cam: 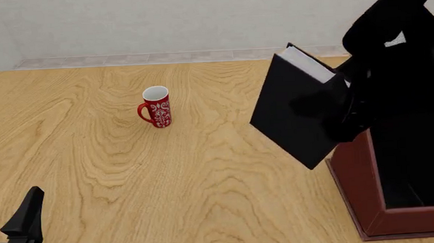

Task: Pick up the book and place it in the left compartment of the caddy.

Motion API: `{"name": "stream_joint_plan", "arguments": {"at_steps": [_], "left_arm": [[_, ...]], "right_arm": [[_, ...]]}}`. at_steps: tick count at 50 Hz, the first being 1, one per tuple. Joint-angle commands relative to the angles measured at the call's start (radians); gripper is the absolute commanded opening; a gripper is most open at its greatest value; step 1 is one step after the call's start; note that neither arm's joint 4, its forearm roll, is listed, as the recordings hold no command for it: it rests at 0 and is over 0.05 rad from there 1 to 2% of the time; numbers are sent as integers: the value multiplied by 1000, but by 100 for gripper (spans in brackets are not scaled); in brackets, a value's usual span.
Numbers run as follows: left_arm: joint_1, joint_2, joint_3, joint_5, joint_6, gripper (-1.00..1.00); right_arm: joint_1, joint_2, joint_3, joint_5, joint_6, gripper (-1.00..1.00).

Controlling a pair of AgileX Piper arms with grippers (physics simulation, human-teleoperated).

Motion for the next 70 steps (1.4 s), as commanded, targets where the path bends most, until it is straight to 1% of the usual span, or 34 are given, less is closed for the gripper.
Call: {"name": "stream_joint_plan", "arguments": {"at_steps": [1,2,4,9,20,28,35,37,41,42,44,46,47,49,50,52,54,55,57,61,62,70], "left_arm": [[0,0,0,0,0,100],[0,0,0,0,0,100],[0,0,0,0,0,100],[0,0,0,0,0,100],[0,0,0,0,0,100],[0,0,0,0,0,100],[0,0,0,0,0,100],[0,0,0,0,0,100],[0,0,0,0,0,100],[0,0,0,0,0,100],[0,0,0,0,0,100],[0,0,0,0,0,100],[0,0,0,0,0,100],[0,0,0,0,0,100],[0,0,0,0,0,100],[0,0,0,0,0,100],[0,0,0,0,0,100],[0,0,0,0,0,100],[0,0,0,0,0,100],[0,0,0,0,0,100],[0,0,0,0,0,100],[0,0,0,0,0,100]], "right_arm": [[-37,-20,-52,62,66,-100],[-40,-22,-56,67,74,-100],[-48,-25,-56,71,71,-100],[-74,-39,-68,100,83,-100],[-137,-92,-67,160,79,-100],[-169,-123,-67,187,82,-100],[-203,-153,-65,212,80,-100],[-220,-167,-59,222,68,-100],[-247,-195,-57,245,70,-100],[-262,-207,-50,252,61,-100],[-268,-219,-46,258,69,-100],[-279,-226,-41,261,61,-100],[-278,-232,-38,262,71,-100],[-297,-246,-28,266,59,-100],[-295,-250,-30,267,71,-100],[-315,-265,-16,269,56,-100],[-319,-269,-17,269,65,-100],[-326,-275,-8,269,54,-100],[-330,-282,-2,269,60,-100],[-359,-305,17,270,50,-100],[-356,-305,16,270,58,-100],[-390,-330,38,270,56,-100]]}}
